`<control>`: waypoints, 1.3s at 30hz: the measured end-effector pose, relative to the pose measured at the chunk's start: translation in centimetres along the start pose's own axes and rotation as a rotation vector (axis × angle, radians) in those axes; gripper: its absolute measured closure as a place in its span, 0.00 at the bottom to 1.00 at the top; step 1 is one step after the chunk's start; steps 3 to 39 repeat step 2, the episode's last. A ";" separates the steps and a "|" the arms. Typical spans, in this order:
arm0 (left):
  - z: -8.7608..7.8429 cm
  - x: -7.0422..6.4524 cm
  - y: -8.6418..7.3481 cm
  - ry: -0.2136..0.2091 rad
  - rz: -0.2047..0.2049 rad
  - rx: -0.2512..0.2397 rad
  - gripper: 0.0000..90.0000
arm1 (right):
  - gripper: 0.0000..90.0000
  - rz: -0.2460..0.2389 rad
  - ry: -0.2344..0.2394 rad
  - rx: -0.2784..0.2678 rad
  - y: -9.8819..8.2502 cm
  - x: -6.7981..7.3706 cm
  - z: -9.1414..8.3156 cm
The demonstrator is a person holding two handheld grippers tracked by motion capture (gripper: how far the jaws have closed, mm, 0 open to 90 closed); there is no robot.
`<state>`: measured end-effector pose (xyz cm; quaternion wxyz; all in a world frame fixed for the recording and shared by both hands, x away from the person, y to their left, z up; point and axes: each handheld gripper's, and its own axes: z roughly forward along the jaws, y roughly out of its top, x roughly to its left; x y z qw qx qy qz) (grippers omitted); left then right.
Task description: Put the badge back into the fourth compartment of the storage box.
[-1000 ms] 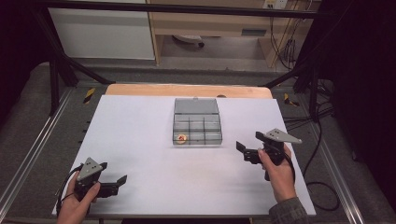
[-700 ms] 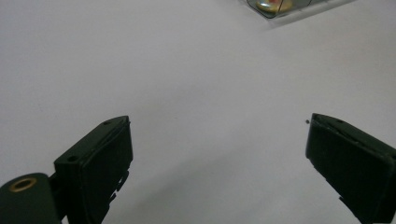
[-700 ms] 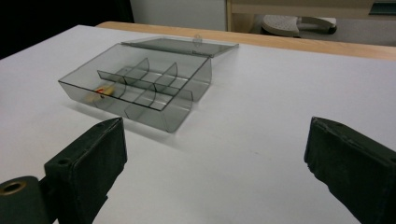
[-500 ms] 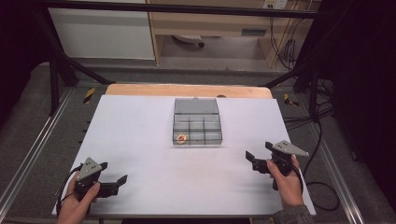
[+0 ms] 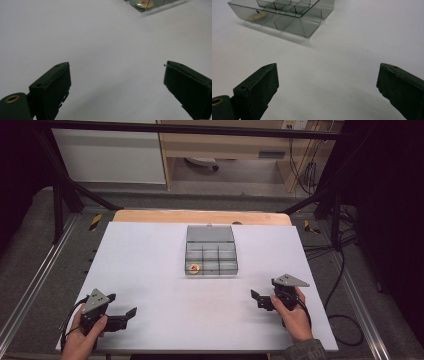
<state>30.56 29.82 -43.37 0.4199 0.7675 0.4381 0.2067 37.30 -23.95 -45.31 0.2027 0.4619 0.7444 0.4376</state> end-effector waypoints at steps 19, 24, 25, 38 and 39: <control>0.0 0.0 0.0 0.000 0.001 0.000 0.08 | 0.05 -0.008 -0.020 0.017 0.0 -0.1 0.2; 0.0 0.0 0.0 0.000 0.001 0.000 0.08 | 0.05 -0.008 -0.020 0.017 0.0 -0.1 0.2; 0.0 0.0 0.0 0.000 0.001 0.000 0.08 | 0.05 -0.008 -0.020 0.017 0.0 -0.1 0.2; 0.0 0.0 0.0 0.000 0.001 0.000 0.08 | 0.05 -0.008 -0.020 0.017 0.0 -0.1 0.2; 0.0 0.0 0.0 0.000 0.001 0.000 0.08 | 0.05 -0.008 -0.020 0.017 0.0 -0.1 0.2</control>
